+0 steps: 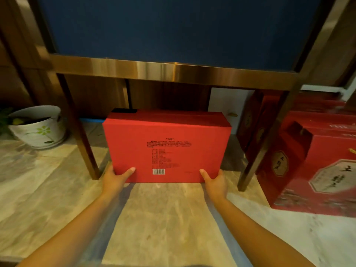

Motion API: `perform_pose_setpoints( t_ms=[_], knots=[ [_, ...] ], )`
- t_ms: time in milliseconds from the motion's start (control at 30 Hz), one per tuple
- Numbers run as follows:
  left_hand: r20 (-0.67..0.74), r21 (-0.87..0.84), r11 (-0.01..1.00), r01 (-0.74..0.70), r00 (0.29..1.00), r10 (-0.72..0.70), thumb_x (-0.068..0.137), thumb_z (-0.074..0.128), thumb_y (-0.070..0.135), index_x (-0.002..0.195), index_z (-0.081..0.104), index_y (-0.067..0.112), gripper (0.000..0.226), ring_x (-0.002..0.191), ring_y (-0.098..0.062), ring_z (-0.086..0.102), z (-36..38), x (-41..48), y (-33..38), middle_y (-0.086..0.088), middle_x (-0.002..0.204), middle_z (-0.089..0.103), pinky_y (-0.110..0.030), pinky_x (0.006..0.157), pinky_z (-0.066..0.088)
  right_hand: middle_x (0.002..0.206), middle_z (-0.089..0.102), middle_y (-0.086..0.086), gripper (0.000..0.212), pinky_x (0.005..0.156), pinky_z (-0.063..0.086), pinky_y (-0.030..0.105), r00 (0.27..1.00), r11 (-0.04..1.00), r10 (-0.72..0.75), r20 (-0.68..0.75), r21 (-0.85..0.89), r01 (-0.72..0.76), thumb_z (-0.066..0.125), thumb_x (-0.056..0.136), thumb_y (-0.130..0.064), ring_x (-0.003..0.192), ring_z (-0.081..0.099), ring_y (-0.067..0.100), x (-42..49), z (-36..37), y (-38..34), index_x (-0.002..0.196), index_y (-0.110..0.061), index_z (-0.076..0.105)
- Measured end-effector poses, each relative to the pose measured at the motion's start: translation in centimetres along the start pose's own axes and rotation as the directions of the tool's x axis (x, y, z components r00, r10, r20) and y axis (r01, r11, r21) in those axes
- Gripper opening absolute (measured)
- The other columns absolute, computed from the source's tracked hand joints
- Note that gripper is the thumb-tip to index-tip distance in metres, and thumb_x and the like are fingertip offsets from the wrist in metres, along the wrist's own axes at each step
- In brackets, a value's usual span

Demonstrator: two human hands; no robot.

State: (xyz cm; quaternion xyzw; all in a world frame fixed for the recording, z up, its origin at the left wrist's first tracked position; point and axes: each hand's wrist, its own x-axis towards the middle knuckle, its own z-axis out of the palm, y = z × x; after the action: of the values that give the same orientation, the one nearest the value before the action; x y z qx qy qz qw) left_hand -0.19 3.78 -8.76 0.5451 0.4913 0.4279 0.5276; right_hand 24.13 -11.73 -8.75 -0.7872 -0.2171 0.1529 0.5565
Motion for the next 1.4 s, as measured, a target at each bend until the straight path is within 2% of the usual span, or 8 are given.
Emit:
perform_pose_setpoints(
  t_ms=[133, 567, 800, 933, 1033, 1167, 1267, 1400],
  knots=[
    [-0.016, -0.092, 0.996, 0.019, 1.000, -0.021, 0.067, 0.079, 0.024, 0.113, 0.060, 0.024, 0.050, 0.107, -0.024, 0.063, -1.1, -4.1, -0.4, -0.003, 0.114, 0.068, -0.052, 0.087, 0.052, 0.119, 0.066, 0.012, 0.055, 0.088, 0.051, 0.039, 0.999, 1.000, -0.024, 0.029, -0.013, 0.025, 0.066, 0.080, -0.038, 0.107, 0.063, 0.031, -2.8, -1.9, 0.7, 0.126, -0.011, 0.053],
    [-0.090, 0.137, 0.990, 0.038, 0.996, -0.025, 0.070, 0.076, 0.024, 0.115, 0.059, 0.010, 0.049, 0.099, -0.028, 0.062, -4.1, -13.7, -0.4, -0.010, 0.110, 0.067, -0.043, 0.090, 0.049, 0.125, 0.062, 0.014, 0.060, 0.092, 0.047, 0.037, 0.993, 0.999, -0.030, 0.116, -0.026, 0.033, 0.067, 0.081, -0.033, 0.114, 0.059, 0.032, -8.7, -6.8, 2.4, 0.131, -0.006, 0.046],
    [0.128, 0.130, 0.989, -0.063, 0.991, 0.046, 0.079, 0.067, 0.027, 0.107, 0.061, 0.023, 0.028, 0.094, -0.011, 0.063, -7.5, -14.5, 5.9, 0.007, 0.098, 0.066, -0.033, 0.087, 0.047, 0.124, 0.063, 0.015, 0.053, 0.091, 0.048, 0.036, 0.983, 0.993, -0.093, 0.159, -0.058, 0.103, 0.068, 0.081, -0.029, 0.113, 0.060, 0.031, -8.4, -8.0, 0.4, 0.126, -0.008, 0.051],
    [0.277, -0.045, 0.960, -0.275, 0.920, 0.277, 0.084, 0.059, 0.009, 0.140, 0.031, 0.027, 0.066, 0.118, 0.003, 0.047, -8.8, -11.6, 12.2, 0.010, 0.136, 0.045, -0.028, 0.101, 0.035, 0.128, 0.058, 0.013, 0.064, 0.094, 0.047, 0.039, 0.961, 0.961, -0.275, 0.027, 0.052, 0.273, 0.071, 0.077, -0.030, 0.116, 0.057, 0.029, -8.8, -9.2, -5.3, 0.131, -0.008, 0.042],
    [0.459, 0.122, 0.952, -0.279, 0.867, 0.195, 0.064, 0.078, 0.038, 0.148, 0.008, 0.028, 0.109, 0.131, 0.001, 0.023, -9.1, -8.7, 14.7, 0.015, 0.148, 0.024, -0.024, 0.105, 0.025, 0.144, 0.041, 0.016, 0.080, 0.108, 0.036, 0.040, 0.900, 0.896, -0.436, -0.030, -0.113, 0.430, 0.071, 0.077, -0.034, 0.133, 0.040, 0.030, -9.3, -10.6, -10.4, 0.140, -0.007, 0.030],
    [0.576, 0.320, 0.910, -0.264, 0.817, 0.034, 0.028, 0.077, 0.071, 0.147, 0.010, 0.032, 0.142, 0.131, -0.010, 0.033, -9.3, -7.1, 16.0, 0.013, 0.151, 0.023, -0.030, 0.103, 0.035, 0.158, 0.013, 0.008, 0.097, 0.120, 0.009, 0.040, 0.713, 0.589, -0.638, 0.291, -0.413, 0.695, 0.068, 0.073, -0.048, 0.147, 0.006, 0.023, -11.2, -10.2, -14.8, 0.147, -0.013, 0.017],
    [0.612, 0.458, 0.819, -0.345, 0.791, -0.009, 0.024, 0.072, 0.077, 0.147, 0.012, 0.030, 0.144, 0.131, -0.014, 0.031, -9.6, -7.1, 16.2, 0.009, 0.148, 0.019, -0.032, 0.105, 0.034, 0.160, -0.003, 0.004, 0.112, 0.121, 0.003, 0.041, 0.559, 0.448, -0.432, 0.708, -0.370, 0.814, 0.069, 0.068, -0.056, 0.147, -0.008, 0.018, -11.7, -8.1, -17.3, 0.149, -0.017, 0.001],
    [0.595, 0.576, 0.697, -0.428, 0.804, 0.002, 0.029, 0.072, 0.071, 0.142, 0.023, 0.024, 0.131, 0.117, -0.014, 0.039, -10.0, -8.2, 16.8, 0.004, 0.131, 0.029, -0.026, 0.091, 0.038, 0.159, -0.013, 0.003, 0.121, 0.117, -0.009, 0.050, 0.501, 0.289, -0.172, 0.848, -0.443, 0.849, 0.071, 0.066, -0.056, 0.146, -0.014, 0.020, -10.6, -4.0, -20.1, 0.148, -0.022, -0.012]
  ],
)
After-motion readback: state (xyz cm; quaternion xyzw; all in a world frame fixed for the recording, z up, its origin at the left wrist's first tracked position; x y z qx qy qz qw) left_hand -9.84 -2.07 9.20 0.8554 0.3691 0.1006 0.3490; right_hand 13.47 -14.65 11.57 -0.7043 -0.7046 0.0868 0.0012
